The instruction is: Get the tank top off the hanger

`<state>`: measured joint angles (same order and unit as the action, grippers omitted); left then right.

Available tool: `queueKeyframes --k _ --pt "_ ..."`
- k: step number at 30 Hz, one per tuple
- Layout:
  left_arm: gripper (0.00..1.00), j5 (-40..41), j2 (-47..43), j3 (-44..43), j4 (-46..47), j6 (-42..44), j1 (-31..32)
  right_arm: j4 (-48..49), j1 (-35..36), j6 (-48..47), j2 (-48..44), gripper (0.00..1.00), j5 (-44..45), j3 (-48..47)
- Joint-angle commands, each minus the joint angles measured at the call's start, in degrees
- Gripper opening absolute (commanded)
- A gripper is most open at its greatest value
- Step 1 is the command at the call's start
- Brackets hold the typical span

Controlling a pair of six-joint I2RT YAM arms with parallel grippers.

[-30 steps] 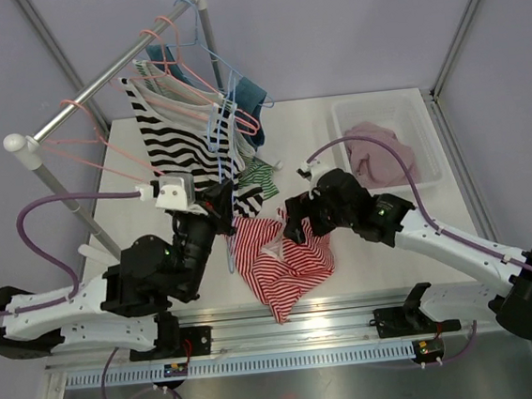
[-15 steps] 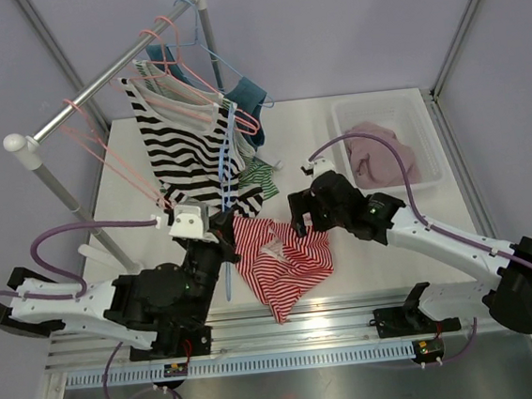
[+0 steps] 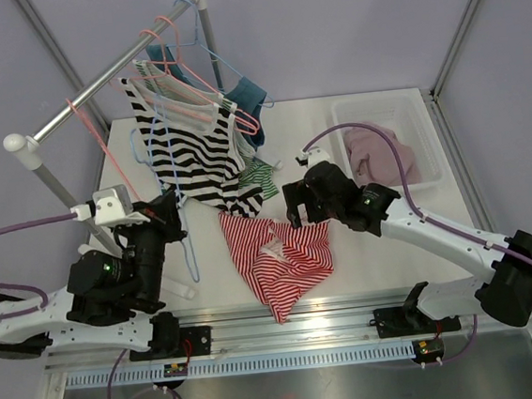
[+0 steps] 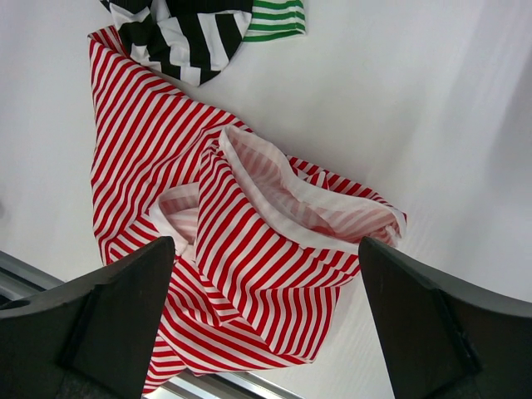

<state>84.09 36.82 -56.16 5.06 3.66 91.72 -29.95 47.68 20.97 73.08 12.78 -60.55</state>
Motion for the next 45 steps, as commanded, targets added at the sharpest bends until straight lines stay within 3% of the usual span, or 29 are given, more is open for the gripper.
queueKeyframes --k 1,7,11,14,15,17,18,23,27,35,42,45 --pt "0.00 14.3 1.1 -2.3 1.6 0.4 -5.9 -0.6 0.2 -0.8 0.7 0.99 1.7 -3.4" --pt "0.00 10.9 10.5 -14.9 -11.2 -4.8 -16.4 -1.5 0.2 -0.9 2.5 0.99 0.3 -6.6" --pt "0.00 5.0 16.0 -20.3 -8.7 -0.8 -23.8 -1.9 0.2 -1.4 2.8 0.99 -0.5 -8.3" --pt "0.00 0.0 19.8 -25.0 -19.4 -8.8 -27.5 -3.0 0.2 -1.5 2.5 1.00 -0.6 -9.7" --pt "0.00 -2.5 20.7 -29.6 -24.4 -17.4 -29.2 -3.2 0.2 -1.6 2.3 1.00 -0.6 -9.8" --pt "0.00 -12.0 24.6 -36.7 -42.4 -27.4 -37.1 -4.1 0.2 -2.1 1.9 0.99 -0.6 -10.7" --pt "0.00 -14.4 25.8 -38.0 -42.5 -29.1 -39.4 -4.1 0.2 -2.1 1.7 0.99 -0.6 -10.7" --pt "0.00 -24.1 26.5 -36.7 -41.1 -29.1 -46.4 -4.9 0.1 -2.9 1.6 1.00 -0.3 -11.4" --pt "0.00 -33.5 27.2 -36.3 -42.1 -32.2 -56.1 -5.0 0.2 -3.5 2.2 1.00 -1.2 -11.5" --pt "0.00 -44.7 26.4 -30.7 -41.2 -37.7 -65.5 -4.6 0.2 -4.6 4.0 0.99 -3.7 -11.9" --pt "0.00 -45.4 23.6 -22.8 -39.2 -42.5 -66.1 -4.4 0.7 -7.4 4.0 0.99 -11.0 -11.3" --pt "0.00 -45.9 23.3 -22.8 -39.9 -43.2 -66.3 -7.7 3.1 -8.2 7.2 0.99 -8.0 -12.7"
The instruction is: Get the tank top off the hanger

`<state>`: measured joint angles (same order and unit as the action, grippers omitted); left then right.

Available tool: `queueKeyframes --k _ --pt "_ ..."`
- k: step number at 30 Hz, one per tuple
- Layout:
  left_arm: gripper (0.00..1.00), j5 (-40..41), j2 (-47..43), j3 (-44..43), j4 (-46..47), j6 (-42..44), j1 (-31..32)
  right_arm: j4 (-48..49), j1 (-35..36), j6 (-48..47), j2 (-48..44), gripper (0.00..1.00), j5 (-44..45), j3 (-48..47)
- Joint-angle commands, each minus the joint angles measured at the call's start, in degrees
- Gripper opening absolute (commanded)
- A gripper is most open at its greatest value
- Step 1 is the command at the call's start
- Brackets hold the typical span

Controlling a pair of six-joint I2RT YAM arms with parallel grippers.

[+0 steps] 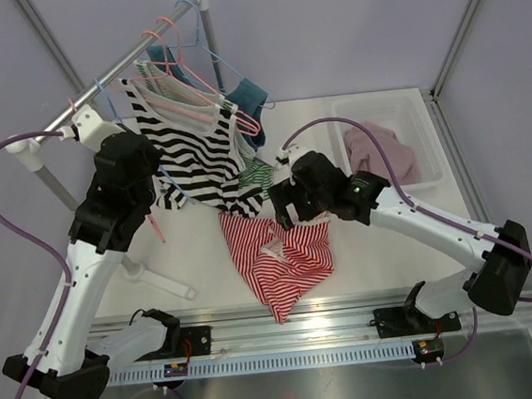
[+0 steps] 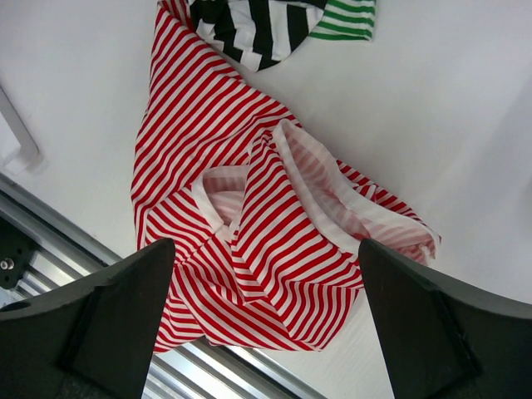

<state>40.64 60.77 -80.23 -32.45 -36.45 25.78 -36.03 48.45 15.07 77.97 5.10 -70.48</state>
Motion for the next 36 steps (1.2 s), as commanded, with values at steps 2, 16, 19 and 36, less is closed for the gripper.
queueKeyframes --k 2,16,19,36 --pt "0.16 -2.7 -1.2 1.4 -2.3 -3.4 -0.4 -1.8 5.5 -1.5 4.5 1.00 3.6 -1.7" --pt "0.99 -11.9 -7.5 -4.1 -5.6 0.1 -0.5 4.5 12.7 7.2 21.9 1.00 11.2 5.3" --pt "0.99 -17.0 -9.2 -6.3 -6.8 1.5 -0.5 4.8 12.8 8.7 27.0 0.99 12.6 6.1" --pt "0.99 -39.6 -25.2 3.8 0.0 4.4 -0.4 -5.3 9.0 6.8 9.2 0.00 23.2 -0.1"
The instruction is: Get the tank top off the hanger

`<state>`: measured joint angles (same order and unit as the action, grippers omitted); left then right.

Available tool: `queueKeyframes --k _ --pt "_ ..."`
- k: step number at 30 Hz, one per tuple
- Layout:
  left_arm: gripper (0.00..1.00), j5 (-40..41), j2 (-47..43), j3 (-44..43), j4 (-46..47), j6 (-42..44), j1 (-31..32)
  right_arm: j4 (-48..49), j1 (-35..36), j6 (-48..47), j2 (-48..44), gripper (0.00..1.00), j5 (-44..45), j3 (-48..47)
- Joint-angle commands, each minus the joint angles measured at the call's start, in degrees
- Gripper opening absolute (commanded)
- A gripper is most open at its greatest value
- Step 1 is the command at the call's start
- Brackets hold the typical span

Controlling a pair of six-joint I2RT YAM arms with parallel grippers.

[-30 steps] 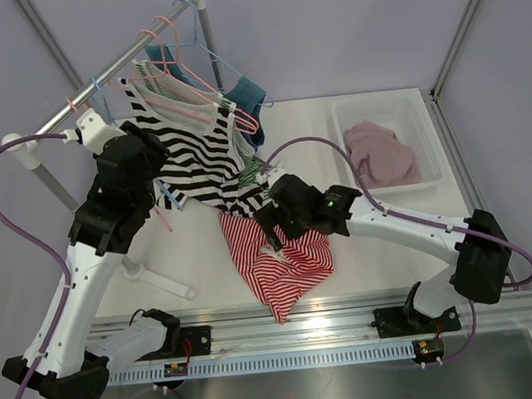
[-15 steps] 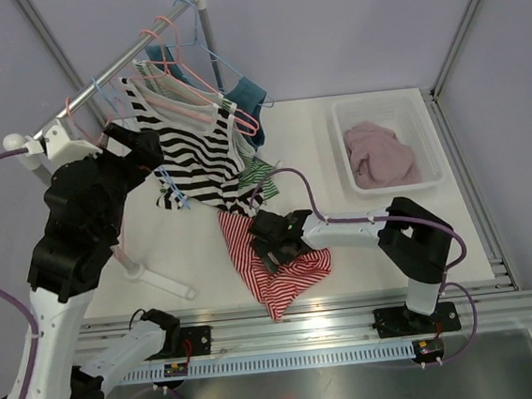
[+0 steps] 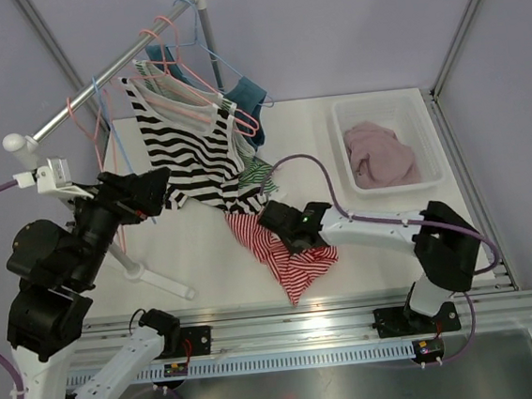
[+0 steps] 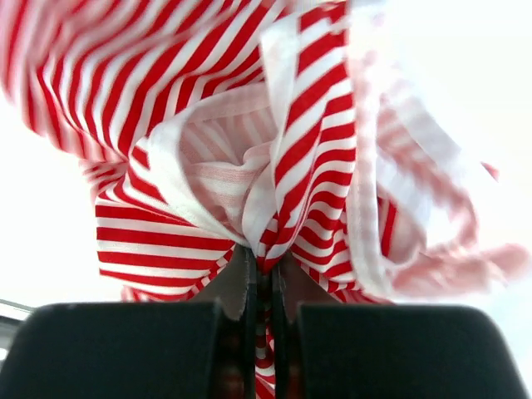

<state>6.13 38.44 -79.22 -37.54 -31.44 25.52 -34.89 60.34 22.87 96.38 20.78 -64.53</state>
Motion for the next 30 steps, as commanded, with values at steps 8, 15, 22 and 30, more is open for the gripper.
queueKeyframes --k 8,15,22,30 --pt "0.99 -8.5 -4.5 4.3 8.5 -1.1 -0.2 -15.4 -18.4 -7.0 -17.5 0.00 11.7 -20.8" --pt "0.99 -9.9 -2.5 2.8 9.0 1.0 -0.2 -14.4 -35.4 -14.4 -12.9 0.00 9.8 -31.8" --pt "0.99 -8.9 3.1 -2.4 5.6 1.9 -0.1 -10.0 -47.9 -16.6 -2.8 0.00 4.0 -38.4" --pt "0.99 -3.3 13.5 -14.2 0.4 5.2 -0.1 -8.2 -51.2 -16.1 8.4 0.83 4.6 -39.6"
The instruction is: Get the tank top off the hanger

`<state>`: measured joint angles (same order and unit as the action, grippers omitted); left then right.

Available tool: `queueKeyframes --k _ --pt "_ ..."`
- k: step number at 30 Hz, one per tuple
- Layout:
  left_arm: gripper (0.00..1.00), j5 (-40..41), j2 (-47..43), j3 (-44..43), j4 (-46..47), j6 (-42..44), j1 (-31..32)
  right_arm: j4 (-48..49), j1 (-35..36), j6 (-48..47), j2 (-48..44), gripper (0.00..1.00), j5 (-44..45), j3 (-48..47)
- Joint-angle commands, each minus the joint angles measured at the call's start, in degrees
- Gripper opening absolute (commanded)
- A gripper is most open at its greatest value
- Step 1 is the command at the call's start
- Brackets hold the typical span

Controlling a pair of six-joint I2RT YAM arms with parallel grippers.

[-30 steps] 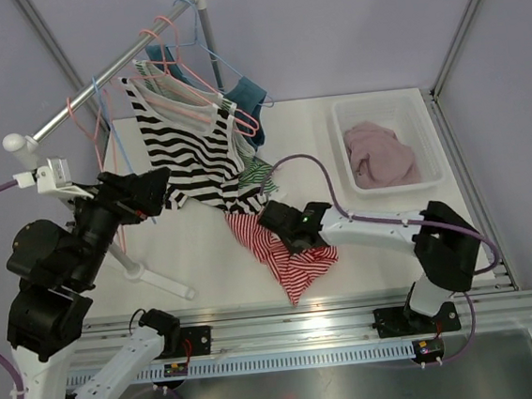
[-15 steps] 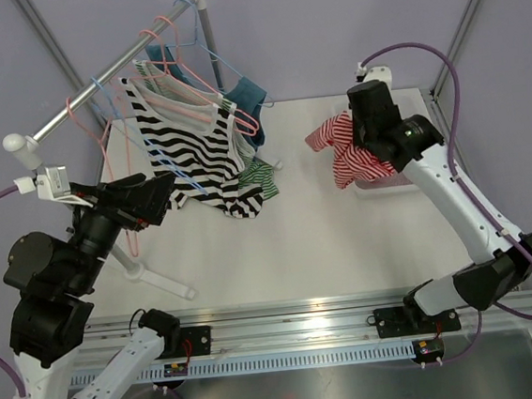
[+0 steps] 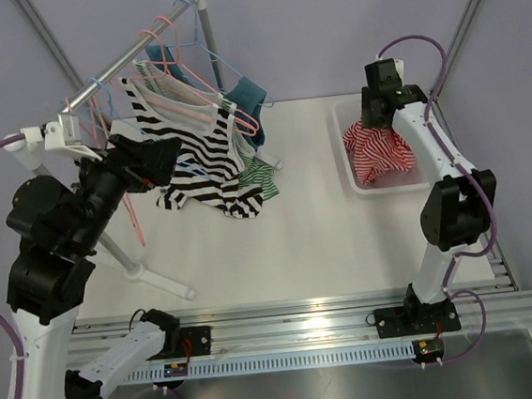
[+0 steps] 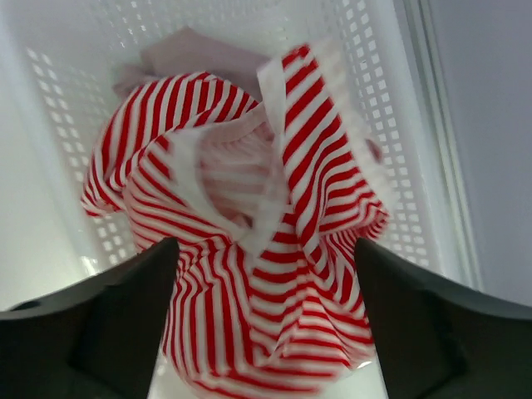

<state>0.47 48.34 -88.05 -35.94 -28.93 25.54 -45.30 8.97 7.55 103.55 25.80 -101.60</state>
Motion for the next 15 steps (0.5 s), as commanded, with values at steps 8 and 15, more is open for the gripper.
queueKeyframes --k 8,15 --pt "0.99 12.2 11.9 -13.5 -5.9 4.9 1.6 -0.1 0.3 3.4 -8.0 0.99 -7.2 -3.2" --pt "0.99 28.4 22.8 -22.0 -10.5 4.9 7.8 11.7 0.3 9.7 -25.3 1.00 -36.3 14.7"
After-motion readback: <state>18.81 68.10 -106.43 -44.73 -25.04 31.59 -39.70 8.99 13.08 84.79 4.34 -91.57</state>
